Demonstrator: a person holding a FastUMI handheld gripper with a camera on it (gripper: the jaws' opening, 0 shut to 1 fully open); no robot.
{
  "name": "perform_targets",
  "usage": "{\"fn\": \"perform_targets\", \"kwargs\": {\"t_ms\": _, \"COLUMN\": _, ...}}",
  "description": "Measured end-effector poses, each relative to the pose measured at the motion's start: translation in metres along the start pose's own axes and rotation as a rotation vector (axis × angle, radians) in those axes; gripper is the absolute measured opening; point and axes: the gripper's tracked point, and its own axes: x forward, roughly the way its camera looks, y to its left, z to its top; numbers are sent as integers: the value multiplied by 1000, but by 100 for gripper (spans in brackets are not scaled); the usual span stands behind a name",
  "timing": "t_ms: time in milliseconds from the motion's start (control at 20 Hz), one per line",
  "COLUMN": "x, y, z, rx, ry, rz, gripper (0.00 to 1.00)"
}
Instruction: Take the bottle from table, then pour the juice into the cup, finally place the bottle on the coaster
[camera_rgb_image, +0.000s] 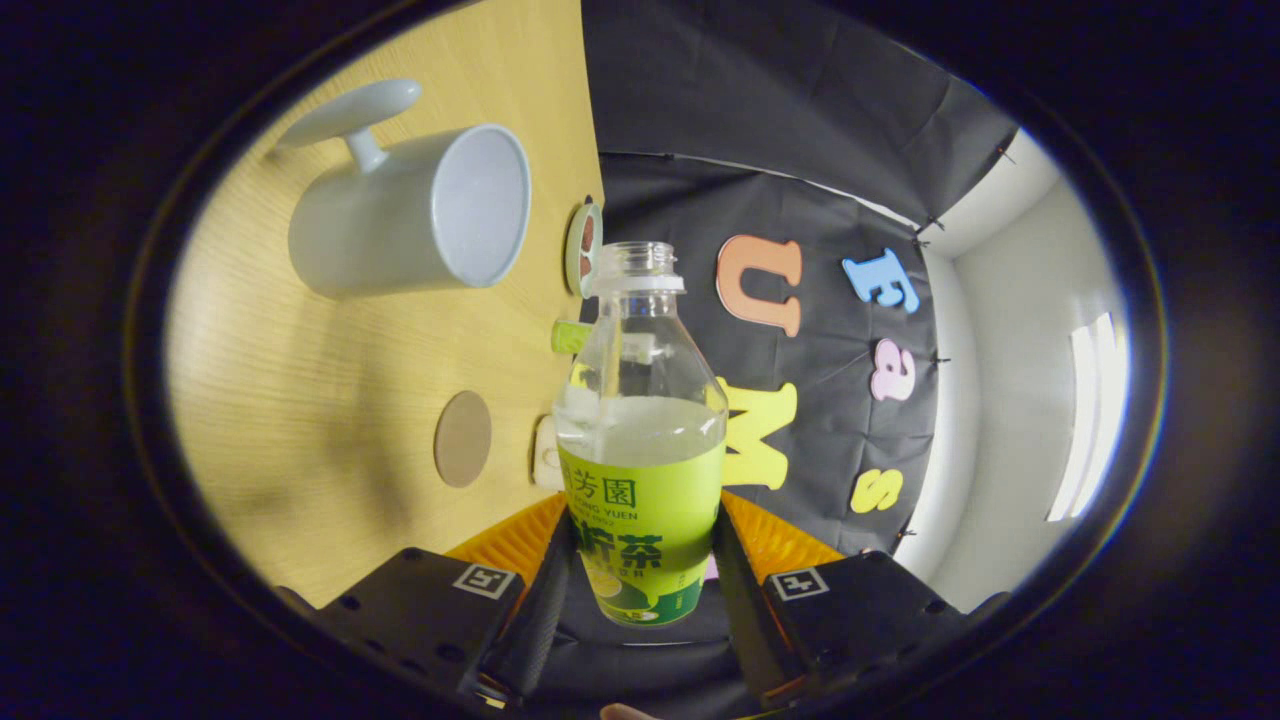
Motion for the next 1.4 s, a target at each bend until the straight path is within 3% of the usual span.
{"fn": "perform_targets", "kwargs": {"t_ms": 1400, "x": -2, "y": -19, "z": 8, "rx": -75, "ry": -15, "rz": -43, "gripper": 78}}
